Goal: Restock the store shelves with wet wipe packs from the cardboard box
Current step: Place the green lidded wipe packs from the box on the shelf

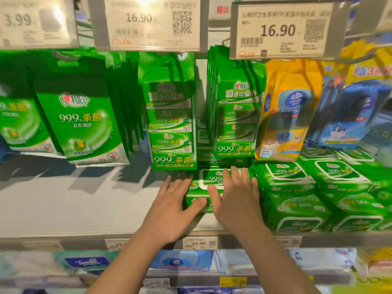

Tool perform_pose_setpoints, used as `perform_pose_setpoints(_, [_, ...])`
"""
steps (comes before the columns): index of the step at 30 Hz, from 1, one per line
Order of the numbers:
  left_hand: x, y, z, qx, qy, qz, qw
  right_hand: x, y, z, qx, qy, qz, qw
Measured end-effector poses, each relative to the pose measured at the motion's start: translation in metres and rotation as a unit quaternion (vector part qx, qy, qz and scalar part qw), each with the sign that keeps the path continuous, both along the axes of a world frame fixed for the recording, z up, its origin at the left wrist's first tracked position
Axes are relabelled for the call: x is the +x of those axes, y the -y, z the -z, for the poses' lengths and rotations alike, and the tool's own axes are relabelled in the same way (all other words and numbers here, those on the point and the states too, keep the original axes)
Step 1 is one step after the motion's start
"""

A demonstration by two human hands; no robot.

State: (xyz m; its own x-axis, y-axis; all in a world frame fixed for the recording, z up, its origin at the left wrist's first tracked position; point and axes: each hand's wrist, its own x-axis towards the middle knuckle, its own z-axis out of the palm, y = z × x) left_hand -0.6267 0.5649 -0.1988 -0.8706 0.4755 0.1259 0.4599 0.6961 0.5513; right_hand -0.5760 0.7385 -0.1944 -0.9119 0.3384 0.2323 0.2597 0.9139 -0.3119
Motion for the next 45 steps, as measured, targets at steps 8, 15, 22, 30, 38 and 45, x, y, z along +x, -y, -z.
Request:
perform_pose_setpoints(8, [0.047,0.025,0.003,0.015,-0.016,-0.069,0.997,0.017,0.024,0.023,-0.074,-0.103,-0.078,0.989])
perform_pose_setpoints(15, [0.085,0.071,-0.002,0.025,-0.055,-0.148,0.987,0.042,0.069,0.004,-0.104,0.014,-0.135,0.985])
perform_pose_setpoints(22, [0.131,0.169,0.003,0.015,-0.063,-0.251,0.966,0.067,0.164,-0.003,-0.132,0.057,-0.206,0.968])
perform_pose_setpoints(30, [0.221,0.333,0.045,-0.018,-0.038,-0.436,0.899,0.109,0.326,0.019,-0.113,0.126,-0.357,0.919])
perform_pose_setpoints(38, [0.35,0.465,0.061,0.019,0.01,-0.583,0.812,0.169,0.49,0.057,-0.095,0.154,-0.495,0.85])
perform_pose_setpoints(45, [0.414,0.543,0.096,0.029,0.061,-0.663,0.745,0.222,0.59,0.057,-0.076,0.226,-0.572,0.785])
